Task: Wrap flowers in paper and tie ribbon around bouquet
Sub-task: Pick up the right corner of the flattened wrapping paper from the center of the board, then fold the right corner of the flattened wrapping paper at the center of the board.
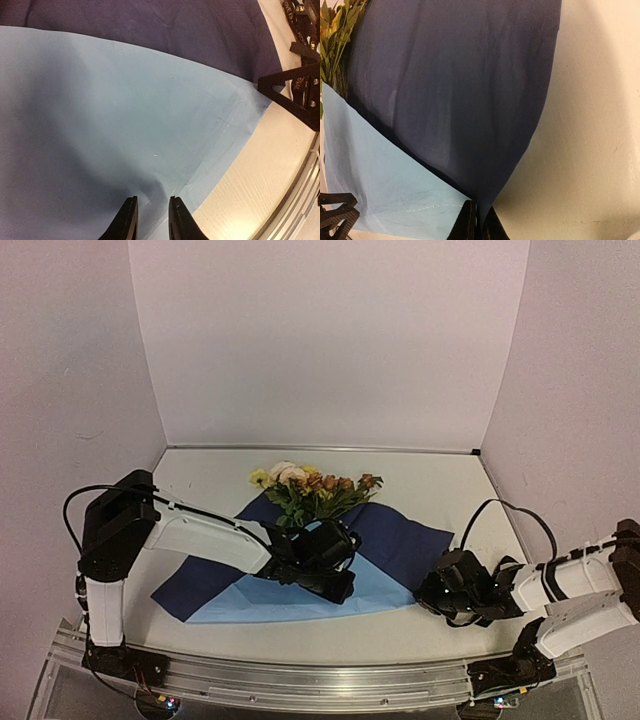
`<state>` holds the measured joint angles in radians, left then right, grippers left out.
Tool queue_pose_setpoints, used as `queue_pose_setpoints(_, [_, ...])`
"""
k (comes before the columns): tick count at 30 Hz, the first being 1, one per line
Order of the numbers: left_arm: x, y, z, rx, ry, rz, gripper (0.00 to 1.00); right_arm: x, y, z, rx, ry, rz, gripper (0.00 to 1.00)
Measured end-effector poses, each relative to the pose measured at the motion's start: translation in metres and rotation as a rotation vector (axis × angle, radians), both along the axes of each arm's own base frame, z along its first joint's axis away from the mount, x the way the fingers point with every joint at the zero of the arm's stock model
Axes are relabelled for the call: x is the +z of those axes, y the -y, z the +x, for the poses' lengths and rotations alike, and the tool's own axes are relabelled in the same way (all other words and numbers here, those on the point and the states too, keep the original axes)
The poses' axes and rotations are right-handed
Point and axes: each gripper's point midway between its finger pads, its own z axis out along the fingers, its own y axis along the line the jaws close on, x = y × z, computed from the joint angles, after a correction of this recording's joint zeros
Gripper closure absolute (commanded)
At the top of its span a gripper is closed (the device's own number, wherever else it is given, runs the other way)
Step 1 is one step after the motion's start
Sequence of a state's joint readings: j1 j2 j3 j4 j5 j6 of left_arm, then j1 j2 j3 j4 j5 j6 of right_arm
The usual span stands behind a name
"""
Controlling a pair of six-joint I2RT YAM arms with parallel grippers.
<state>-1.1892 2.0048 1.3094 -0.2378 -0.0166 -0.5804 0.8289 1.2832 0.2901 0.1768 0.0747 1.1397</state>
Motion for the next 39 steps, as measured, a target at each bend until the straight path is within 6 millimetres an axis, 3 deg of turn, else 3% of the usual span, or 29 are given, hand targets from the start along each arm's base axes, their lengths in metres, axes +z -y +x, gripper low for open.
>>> queue_pose_setpoints(9, [-0.026,0.004,-0.015,-0.053,-0.004,0.049,0.81,0.005,-0.007,-0.010,0.090,0.032,-0.046,1.00])
queue_pose_setpoints(18, [-0.028,0.013,-0.013,-0.044,0.056,0.071,0.81,0.058,-0.030,-0.010,0.219,0.144,-0.061,1.00])
queue_pose_setpoints(22, [-0.028,0.011,-0.011,-0.038,0.082,0.081,0.77,0.070,-0.038,-0.012,0.269,0.163,-0.082,1.00])
queue_pose_setpoints(26, [-0.025,0.003,-0.011,-0.045,0.119,0.100,0.76,0.072,-0.036,-0.014,0.293,0.156,-0.119,1.00])
queue_pose_setpoints(30, [-0.010,-0.006,-0.009,-0.065,0.170,0.103,0.77,0.071,-0.031,-0.015,0.301,0.139,-0.163,1.00])
queue_pose_setpoints(35, [0.009,0.001,-0.012,-0.109,0.248,0.080,0.80,0.075,-0.029,-0.016,0.308,0.128,-0.188,1.00])
queue_pose_setpoints(39, [0.009,0.007,-0.029,-0.168,0.267,0.087,0.83,0.075,-0.028,-0.016,0.310,0.123,-0.200,1.00])
